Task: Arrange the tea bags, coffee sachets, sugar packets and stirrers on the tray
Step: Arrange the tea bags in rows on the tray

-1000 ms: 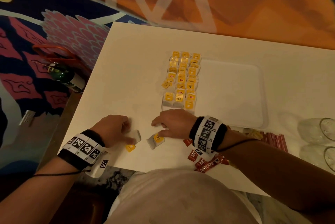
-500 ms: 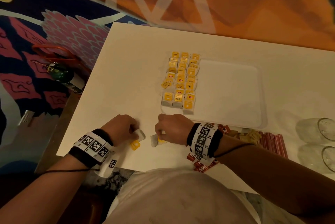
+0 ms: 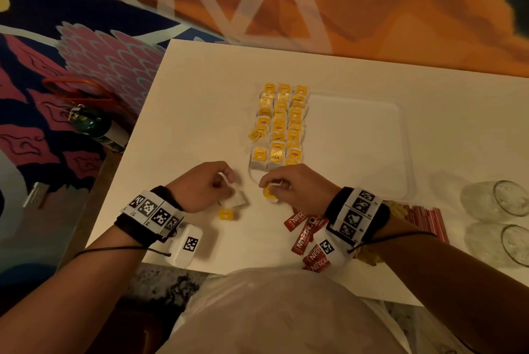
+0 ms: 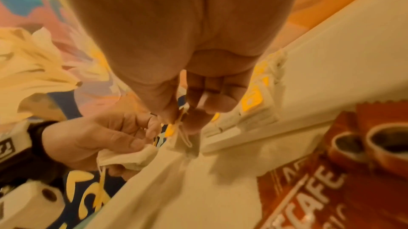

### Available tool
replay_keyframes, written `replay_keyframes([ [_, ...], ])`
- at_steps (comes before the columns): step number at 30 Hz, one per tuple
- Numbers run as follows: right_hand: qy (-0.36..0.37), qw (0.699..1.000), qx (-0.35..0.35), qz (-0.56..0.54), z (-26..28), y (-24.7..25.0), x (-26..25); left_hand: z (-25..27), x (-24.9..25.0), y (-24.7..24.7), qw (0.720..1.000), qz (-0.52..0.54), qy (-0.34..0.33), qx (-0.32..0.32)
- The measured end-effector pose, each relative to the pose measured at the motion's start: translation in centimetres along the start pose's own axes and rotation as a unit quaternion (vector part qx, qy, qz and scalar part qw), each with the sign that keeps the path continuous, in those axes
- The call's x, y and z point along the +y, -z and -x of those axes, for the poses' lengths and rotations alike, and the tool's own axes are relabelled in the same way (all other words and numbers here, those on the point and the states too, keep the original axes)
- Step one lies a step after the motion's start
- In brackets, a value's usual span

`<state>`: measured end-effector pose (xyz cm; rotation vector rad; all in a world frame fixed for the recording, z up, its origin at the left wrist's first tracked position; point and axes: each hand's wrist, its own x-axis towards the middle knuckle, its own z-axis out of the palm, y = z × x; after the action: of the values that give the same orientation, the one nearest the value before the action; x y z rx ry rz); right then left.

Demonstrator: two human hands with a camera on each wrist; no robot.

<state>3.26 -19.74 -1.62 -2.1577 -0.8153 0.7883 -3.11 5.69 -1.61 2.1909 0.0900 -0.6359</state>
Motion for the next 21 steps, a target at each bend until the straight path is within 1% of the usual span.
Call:
replay_keyframes([
  [3,-0.010,0.999,0.029,-0.015,0.5,1.2,0.2,-0.5,1.0,0.3,0.999,0.033,-0.019,-0.016],
  [6,-0.015,0.998,0.050,-0.018,0.7,2.1,0.8,-0.9,1.9,0.3,0.998,0.061,-0.022,-0.021],
  [11,-0.015,0.999,0.038,-0.005,1.0,3.1,1.9,-1.1,3.4,0.6,0.994,0.090,-0.037,-0.044],
  [13,-0.016,0.999,0.033,-0.002,1.2,3.4,2.1,-1.0,3.6,0.8,0.993,0.085,-0.060,-0.056],
  [15,-0.019,0.998,0.052,-0.002,1.5,3.6,2.2,-1.1,3.5,0.9,0.992,0.083,-0.074,-0.059],
  [18,-0.015,0.992,0.122,-0.023,1.9,3.8,2.0,-1.5,3.4,0.7,0.994,0.072,-0.076,-0.026],
  [21,-0.010,0.986,0.162,-0.034,2.0,3.7,2.3,-1.9,3.5,0.5,0.994,0.060,-0.093,0.012],
])
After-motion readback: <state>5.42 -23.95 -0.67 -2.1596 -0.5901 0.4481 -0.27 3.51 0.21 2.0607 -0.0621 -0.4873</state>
